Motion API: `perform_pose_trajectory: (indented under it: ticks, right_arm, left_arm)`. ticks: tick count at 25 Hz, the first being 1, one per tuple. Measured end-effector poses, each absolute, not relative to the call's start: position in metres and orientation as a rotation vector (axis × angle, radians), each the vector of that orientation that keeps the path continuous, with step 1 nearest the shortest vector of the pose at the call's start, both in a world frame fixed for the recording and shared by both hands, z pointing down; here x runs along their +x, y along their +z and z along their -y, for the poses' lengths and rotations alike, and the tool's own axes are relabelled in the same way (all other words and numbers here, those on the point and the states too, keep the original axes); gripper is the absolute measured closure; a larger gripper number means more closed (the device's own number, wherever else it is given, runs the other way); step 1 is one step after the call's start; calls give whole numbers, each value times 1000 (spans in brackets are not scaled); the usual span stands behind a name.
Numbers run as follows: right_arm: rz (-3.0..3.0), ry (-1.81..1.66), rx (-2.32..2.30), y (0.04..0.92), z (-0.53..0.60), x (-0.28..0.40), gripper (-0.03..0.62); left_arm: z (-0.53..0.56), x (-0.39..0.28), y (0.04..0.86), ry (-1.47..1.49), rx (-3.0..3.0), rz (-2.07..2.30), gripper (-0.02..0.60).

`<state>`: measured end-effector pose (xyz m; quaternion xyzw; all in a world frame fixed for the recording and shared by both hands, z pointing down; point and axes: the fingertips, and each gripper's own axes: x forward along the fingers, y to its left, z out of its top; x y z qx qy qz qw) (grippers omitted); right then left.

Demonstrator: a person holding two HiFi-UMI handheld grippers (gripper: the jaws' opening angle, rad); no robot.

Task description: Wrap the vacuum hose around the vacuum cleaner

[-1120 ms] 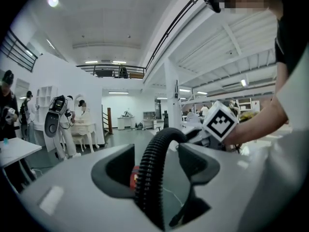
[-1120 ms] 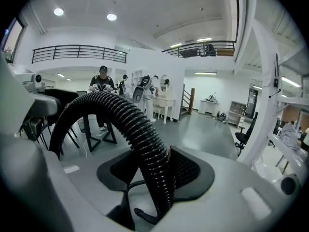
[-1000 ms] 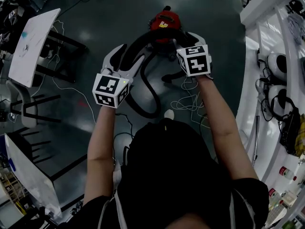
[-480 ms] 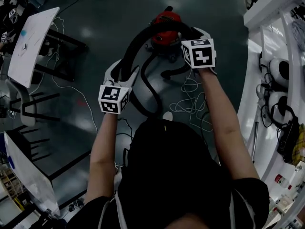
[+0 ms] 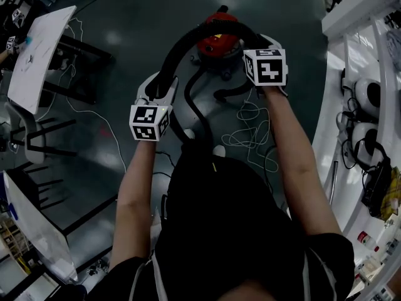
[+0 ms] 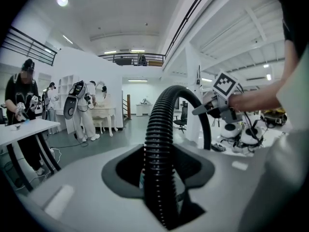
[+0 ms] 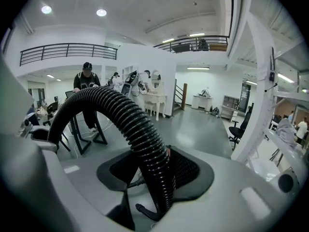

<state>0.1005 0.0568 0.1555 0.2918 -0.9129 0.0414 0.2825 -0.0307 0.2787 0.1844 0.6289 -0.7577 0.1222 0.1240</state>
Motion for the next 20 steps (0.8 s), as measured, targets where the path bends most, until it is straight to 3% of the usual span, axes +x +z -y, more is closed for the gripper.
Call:
perform_pose_trajectory:
  ticks: [20]
  right_arm:
    - [2327,308,999,176,-22,92,396]
  left_arm:
    - [-174,-113,135,366,1962,2210,400]
